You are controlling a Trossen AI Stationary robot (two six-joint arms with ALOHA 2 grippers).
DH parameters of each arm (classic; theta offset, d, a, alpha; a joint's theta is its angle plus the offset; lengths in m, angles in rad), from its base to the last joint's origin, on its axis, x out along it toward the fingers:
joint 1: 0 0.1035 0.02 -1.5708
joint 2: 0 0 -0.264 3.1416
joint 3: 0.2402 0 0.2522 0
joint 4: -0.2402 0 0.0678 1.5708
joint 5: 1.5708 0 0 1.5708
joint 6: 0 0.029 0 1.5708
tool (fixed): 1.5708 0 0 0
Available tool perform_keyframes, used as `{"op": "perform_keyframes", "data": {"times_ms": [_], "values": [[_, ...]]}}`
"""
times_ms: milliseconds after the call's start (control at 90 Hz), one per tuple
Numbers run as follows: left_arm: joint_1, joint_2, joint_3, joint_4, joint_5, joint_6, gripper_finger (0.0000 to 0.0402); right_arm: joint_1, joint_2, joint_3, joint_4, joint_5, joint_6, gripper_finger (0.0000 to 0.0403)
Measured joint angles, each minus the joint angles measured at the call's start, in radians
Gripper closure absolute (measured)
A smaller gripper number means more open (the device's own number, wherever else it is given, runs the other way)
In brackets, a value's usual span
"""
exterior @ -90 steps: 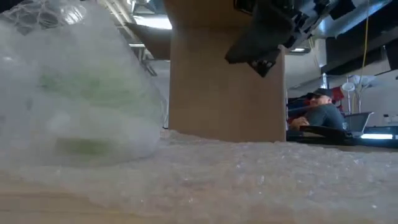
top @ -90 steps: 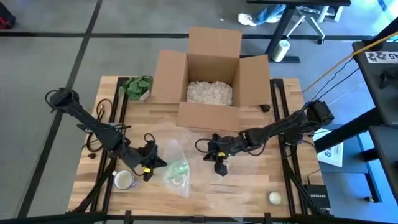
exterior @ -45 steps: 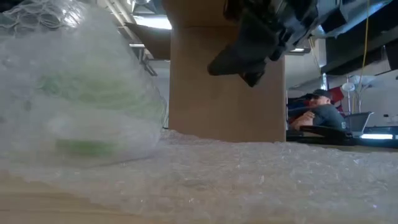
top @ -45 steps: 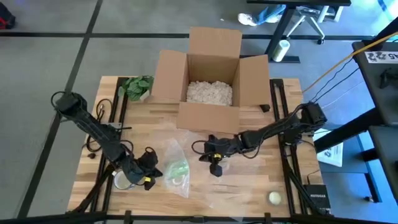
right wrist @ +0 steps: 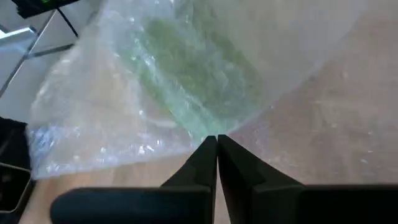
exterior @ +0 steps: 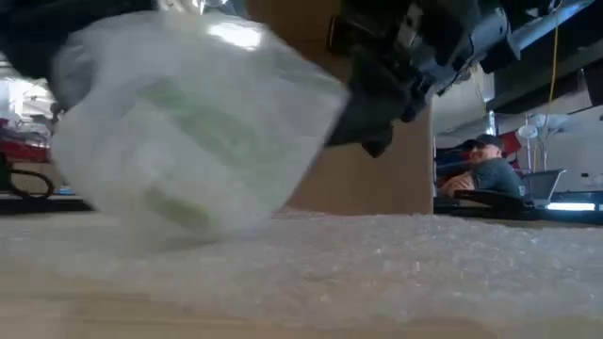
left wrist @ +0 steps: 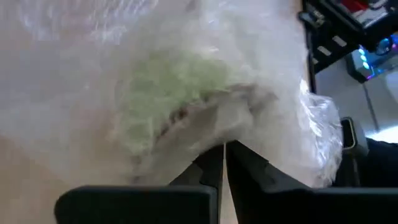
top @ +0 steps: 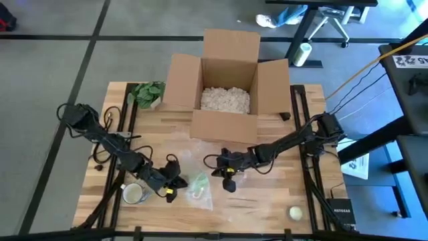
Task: Wrap mug
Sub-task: Wrap the green mug with the bubble wrap
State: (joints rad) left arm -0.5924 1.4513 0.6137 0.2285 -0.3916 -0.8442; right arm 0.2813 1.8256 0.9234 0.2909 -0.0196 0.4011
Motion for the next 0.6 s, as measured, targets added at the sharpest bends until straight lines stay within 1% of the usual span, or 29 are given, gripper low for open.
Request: {"op": "perform_keyframes", "data": {"times_ms": [178,289,367,500,600], "values": [[0.081,0.0,0.026,-0.001,0.065,0.092,0.0401,0.001,0.017,0.0,-0.02,-0.025,0.032,0.0403],[0.134,0.0,0.043,-0.002,0.108,0.139,0.0401,0.001,-0.025,0.003,-0.108,-0.025,0.052,0.0403],[0.168,0.0,0.059,-0.003,0.139,0.175,0.0401,0.001,-0.073,0.027,-0.244,-0.008,0.064,0.0403],[0.216,0.0,0.084,-0.002,0.184,0.228,0.0401,0.001,-0.144,0.093,-0.514,0.068,0.07,0.0403],[0.245,0.0,0.088,-0.001,0.199,0.247,0.0401,0.001,-0.19,0.164,-0.622,0.108,0.066,0.0403]]}}
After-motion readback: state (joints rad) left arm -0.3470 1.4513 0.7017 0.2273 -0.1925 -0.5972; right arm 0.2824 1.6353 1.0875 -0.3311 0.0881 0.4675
